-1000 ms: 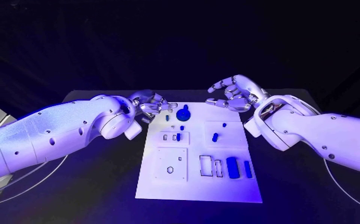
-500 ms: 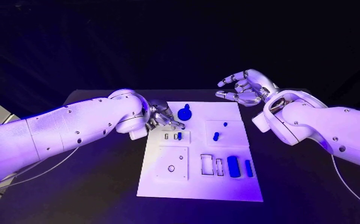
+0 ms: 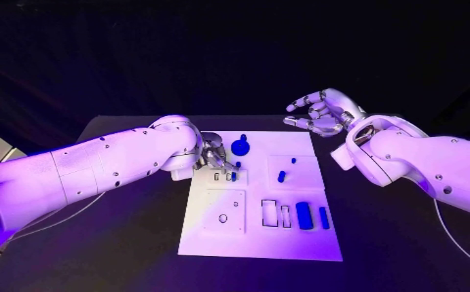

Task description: Assemble the parts on the task board

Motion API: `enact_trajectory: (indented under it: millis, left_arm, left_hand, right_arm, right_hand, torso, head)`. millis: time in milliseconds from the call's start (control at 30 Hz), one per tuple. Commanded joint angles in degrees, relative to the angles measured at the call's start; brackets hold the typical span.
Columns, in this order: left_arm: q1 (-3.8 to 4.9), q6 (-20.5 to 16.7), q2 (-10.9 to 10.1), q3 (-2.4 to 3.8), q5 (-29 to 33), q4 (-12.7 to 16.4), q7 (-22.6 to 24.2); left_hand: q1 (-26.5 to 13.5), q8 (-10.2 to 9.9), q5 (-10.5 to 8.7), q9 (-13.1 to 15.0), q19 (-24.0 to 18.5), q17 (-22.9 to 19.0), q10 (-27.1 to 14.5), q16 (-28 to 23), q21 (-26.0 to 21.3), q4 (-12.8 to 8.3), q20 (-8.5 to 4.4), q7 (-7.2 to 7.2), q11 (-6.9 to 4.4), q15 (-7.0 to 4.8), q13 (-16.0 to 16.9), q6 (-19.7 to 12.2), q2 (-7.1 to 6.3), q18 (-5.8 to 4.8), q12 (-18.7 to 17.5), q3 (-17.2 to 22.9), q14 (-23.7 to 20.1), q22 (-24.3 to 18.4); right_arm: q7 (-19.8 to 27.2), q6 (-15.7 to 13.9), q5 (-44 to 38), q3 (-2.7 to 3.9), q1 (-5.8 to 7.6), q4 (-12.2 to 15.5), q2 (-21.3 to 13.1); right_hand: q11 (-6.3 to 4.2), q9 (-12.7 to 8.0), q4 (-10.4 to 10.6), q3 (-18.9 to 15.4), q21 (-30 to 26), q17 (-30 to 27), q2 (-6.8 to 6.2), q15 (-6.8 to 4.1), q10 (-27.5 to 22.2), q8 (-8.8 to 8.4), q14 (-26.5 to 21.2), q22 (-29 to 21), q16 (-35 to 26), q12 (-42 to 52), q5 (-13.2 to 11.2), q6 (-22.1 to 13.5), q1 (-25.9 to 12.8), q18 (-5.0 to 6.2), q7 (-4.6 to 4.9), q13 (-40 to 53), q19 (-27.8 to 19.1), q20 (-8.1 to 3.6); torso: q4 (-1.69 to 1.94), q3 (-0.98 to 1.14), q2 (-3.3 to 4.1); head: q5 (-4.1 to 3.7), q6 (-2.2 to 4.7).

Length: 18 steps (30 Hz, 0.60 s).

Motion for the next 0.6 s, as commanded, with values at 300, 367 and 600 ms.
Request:
enact_trajectory:
  millis: [300,367,600]
  left_arm:
    - [0.14,2.2,0.6,-0.11,-1.3,-0.1,-1.0]
    - [0.14,1.9,0.7,-0.13,-1.3,-0.1,-0.8]
    - [0.13,0.8,0.6,-0.16,-0.6,-0.1,-0.4]
  left_hand:
    - [-1.1,0.3,-0.28,0.2,0.4,12.7,-0.5,0.1,0.3,0.0,-0.04,-0.10,0.00,-0.37,0.1,-0.2,0.33,-0.76,-0.3,-0.7,5.3,0.1]
    - [-1.1,0.3,-0.29,0.3,0.4,12.7,-0.5,0.1,0.3,0.0,-0.04,-0.11,0.00,-0.37,0.0,-0.2,0.37,-0.77,-0.3,-0.7,5.3,0.2]
    - [-1.3,0.5,-0.31,0.4,0.4,12.8,-0.4,0.1,0.3,0.0,-0.04,-0.15,-0.03,-0.39,0.1,-0.1,0.52,-0.76,-0.2,-0.9,5.3,0.1]
  right_arm:
    - [-0.2,1.7,-1.8,0.00,-0.02,-1.0,0.8]
    - [-0.5,1.9,-2.8,-0.03,-0.06,-1.3,1.0]
    - [-1.2,2.5,-4.4,-0.12,-0.18,-1.8,1.5]
  right_hand:
    - [0.42,0.0,-0.1,-0.4,-0.1,13.1,0.39,0.25,3.6,-0.26,5.5,0.0,-0.3,-0.2,0.2,-0.3,-0.2,0.60,0.01,12.8,0.0,0.04]
    - [0.42,0.0,-0.1,-0.4,-0.2,13.1,0.37,0.25,3.6,-0.25,5.5,-0.1,-0.3,-0.2,0.1,-0.2,-0.2,0.61,0.01,12.8,0.0,0.04]
    - [0.42,0.0,-0.1,-0.5,-0.4,13.0,0.39,0.25,3.5,-0.22,5.5,-0.2,-0.4,-0.3,-0.4,-0.2,-0.3,0.65,0.01,12.7,-0.1,0.04]
  torso:
    - [0.18,-0.08,-0.12]
    - [0.23,-0.12,-0.14]
    - [0.10,-0.09,-0.17]
  head:
    - [-0.03,-0.16]
    - [0.00,-0.01]
    - [0.07,0.33]
